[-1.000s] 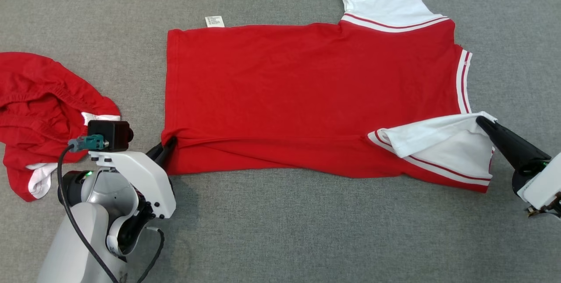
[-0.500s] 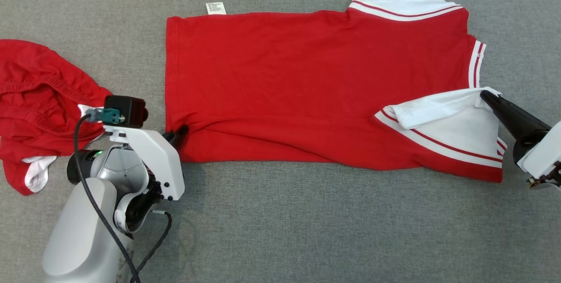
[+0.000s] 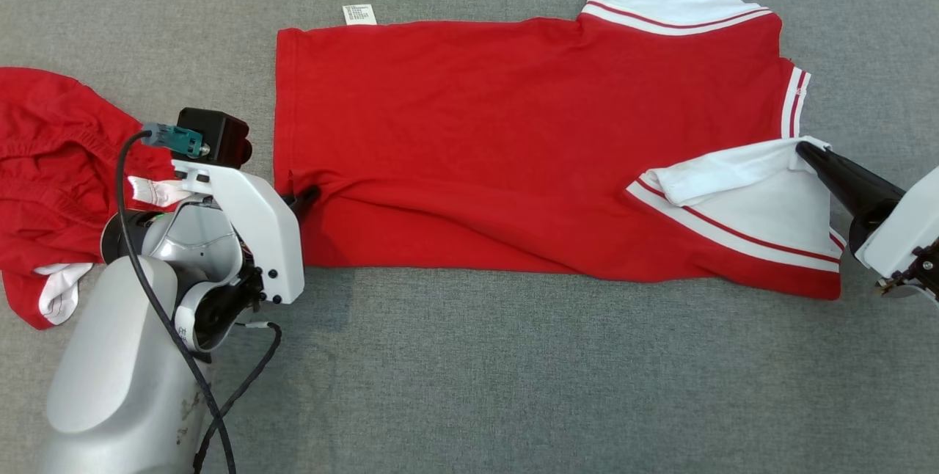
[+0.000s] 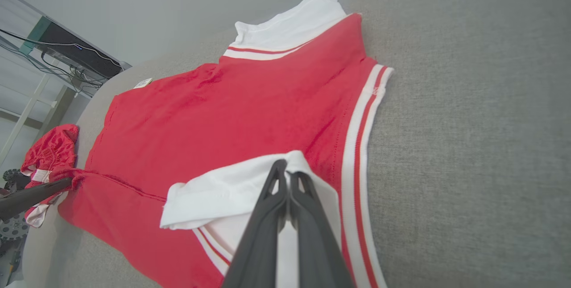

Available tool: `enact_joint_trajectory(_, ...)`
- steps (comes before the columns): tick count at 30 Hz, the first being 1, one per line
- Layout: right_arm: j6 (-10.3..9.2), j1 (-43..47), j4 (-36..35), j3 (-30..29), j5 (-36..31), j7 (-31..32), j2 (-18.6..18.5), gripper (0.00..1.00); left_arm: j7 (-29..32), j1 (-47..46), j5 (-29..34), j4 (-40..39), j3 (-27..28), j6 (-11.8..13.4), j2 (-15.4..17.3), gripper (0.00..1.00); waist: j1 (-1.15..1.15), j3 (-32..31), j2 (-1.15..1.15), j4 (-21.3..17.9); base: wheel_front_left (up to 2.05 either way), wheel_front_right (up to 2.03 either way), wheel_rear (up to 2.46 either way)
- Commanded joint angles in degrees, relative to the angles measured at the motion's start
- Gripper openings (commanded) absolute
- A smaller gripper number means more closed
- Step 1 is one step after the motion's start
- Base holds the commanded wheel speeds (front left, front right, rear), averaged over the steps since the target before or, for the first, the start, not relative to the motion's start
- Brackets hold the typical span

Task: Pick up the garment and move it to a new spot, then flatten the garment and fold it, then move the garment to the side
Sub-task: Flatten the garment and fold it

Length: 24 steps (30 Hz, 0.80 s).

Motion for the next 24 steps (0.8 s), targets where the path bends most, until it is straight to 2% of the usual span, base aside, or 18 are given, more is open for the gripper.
enact_joint_trajectory(1,0.05,-1.0,0.7,0.3,-0.3,-0.6,-0.1,0.0,0.4,-0.6,-0.4,-0.1,0.4,0.5,0.4,0.0,0.0,-0.1,0.0,-0.1,0.0,0.0,0.0)
enact_joint_trajectory(16,0.05,-4.9,6.4,6.8,0.6,-7.2,-0.6,0.0,1.5,0.8,-1.3,1.1,0.1,1.3,1.0,0.0,0.0,-1.5,0.0,0.0,0.0,0.0,0.0)
enact_joint_trajectory(17,0.05,-5.1,6.8,7.2,0.8,-7.6,-0.7,0.15,1.4,0.9,-1.3,1.2,0.0,1.3,0.9,0.0,0.0,-1.5,0.0,0.0,0.0,0.0,0.0)
enact_joint_trajectory(18,0.05,-5.2,7.3,7.6,1.0,-7.9,-0.8,0.36,1.4,0.9,-1.4,1.2,-0.1,1.2,0.9,0.0,0.0,-1.6,0.0,0.1,0.0,0.0,0.0)
enact_joint_trajectory(19,0.05,-5.3,7.8,8.1,1.1,-8.1,-0.8,0.72,1.2,0.9,-1.4,1.2,-0.1,1.2,0.9,0.12,0.0,-1.7,0.0,0.1,0.0,0.0,0.0)
enact_joint_trajectory(20,0.05,-5.5,8.2,8.4,1.2,-8.5,-0.8,1.0,0.9,0.9,-1.2,1.2,-0.2,1.3,0.9,0.51,0.0,-1.8,0.0,0.1,0.0,0.0,0.0)
enact_joint_trajectory(21,0.05,-5.7,8.5,8.7,1.5,-9.0,-0.8,1.0,0.7,1.0,-1.1,1.3,-0.3,1.3,0.9,1.0,0.0,-2.0,0.0,0.1,0.0,0.0,0.0)
enact_joint_trajectory(24,0.05,-6.0,9.3,9.7,2.1,-10.1,-0.8,1.0,0.0,1.2,-1.0,1.1,-0.3,1.3,1.2,1.0,0.0,-2.6,0.0,0.1,0.0,0.0,0.0)
